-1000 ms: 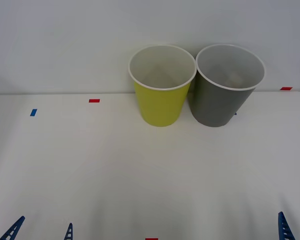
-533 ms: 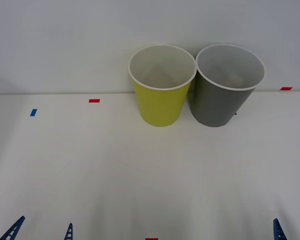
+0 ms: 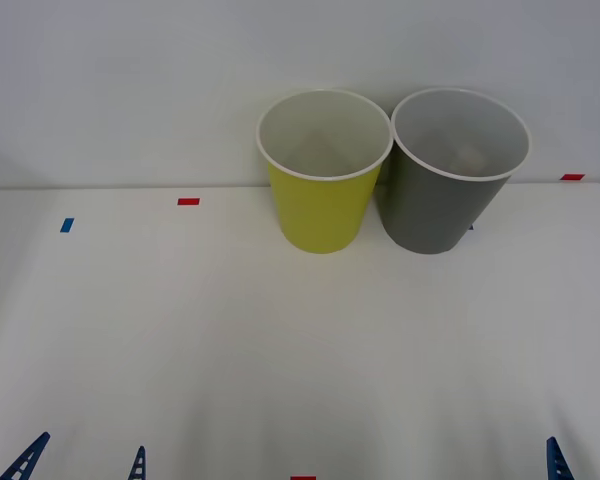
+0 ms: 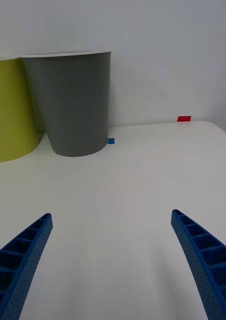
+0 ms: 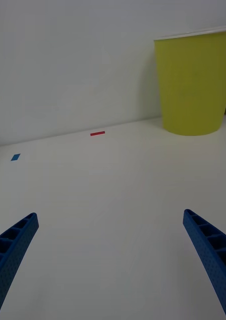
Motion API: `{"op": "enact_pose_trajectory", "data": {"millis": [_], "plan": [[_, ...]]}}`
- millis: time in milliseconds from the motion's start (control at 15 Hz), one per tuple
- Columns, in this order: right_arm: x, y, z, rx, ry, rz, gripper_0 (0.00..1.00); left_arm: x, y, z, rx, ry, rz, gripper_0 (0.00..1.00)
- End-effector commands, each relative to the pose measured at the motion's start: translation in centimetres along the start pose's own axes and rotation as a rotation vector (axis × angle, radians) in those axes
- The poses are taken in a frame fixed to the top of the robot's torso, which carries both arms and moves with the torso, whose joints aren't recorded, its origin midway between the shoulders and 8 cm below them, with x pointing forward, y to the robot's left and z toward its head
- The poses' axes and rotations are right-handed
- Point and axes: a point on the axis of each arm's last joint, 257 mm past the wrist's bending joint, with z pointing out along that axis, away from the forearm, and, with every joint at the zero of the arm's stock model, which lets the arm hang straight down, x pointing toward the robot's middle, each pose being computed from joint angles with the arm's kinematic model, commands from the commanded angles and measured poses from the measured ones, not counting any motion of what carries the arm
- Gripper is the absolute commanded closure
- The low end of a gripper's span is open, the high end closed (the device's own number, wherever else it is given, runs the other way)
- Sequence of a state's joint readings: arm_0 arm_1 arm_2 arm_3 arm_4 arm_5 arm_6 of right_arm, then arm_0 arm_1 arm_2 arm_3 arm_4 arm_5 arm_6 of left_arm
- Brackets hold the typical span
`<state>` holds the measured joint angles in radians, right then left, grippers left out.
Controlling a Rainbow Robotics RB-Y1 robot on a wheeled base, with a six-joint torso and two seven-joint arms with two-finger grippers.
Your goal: Put cans in the gray bin and PET bottles in the light green bin.
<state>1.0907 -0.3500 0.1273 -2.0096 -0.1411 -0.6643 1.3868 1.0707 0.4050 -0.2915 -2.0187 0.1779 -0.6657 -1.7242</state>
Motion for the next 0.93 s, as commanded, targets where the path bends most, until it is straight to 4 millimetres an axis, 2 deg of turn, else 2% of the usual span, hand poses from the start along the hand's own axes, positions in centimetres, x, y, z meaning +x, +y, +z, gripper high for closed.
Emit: {"op": "enact_pose_trajectory", "data": {"millis": [67, 933], "plan": [[0.01, 0.00, 0.00, 0.000, 0.000, 0.000, 0.20, 0.00, 0.00, 0.00, 0.000, 0.000, 0.000, 0.00], [0.01, 0.00, 0.00, 0.000, 0.000, 0.000, 0.20, 0.00, 0.00, 0.00, 0.000, 0.000, 0.000, 0.00]]}}
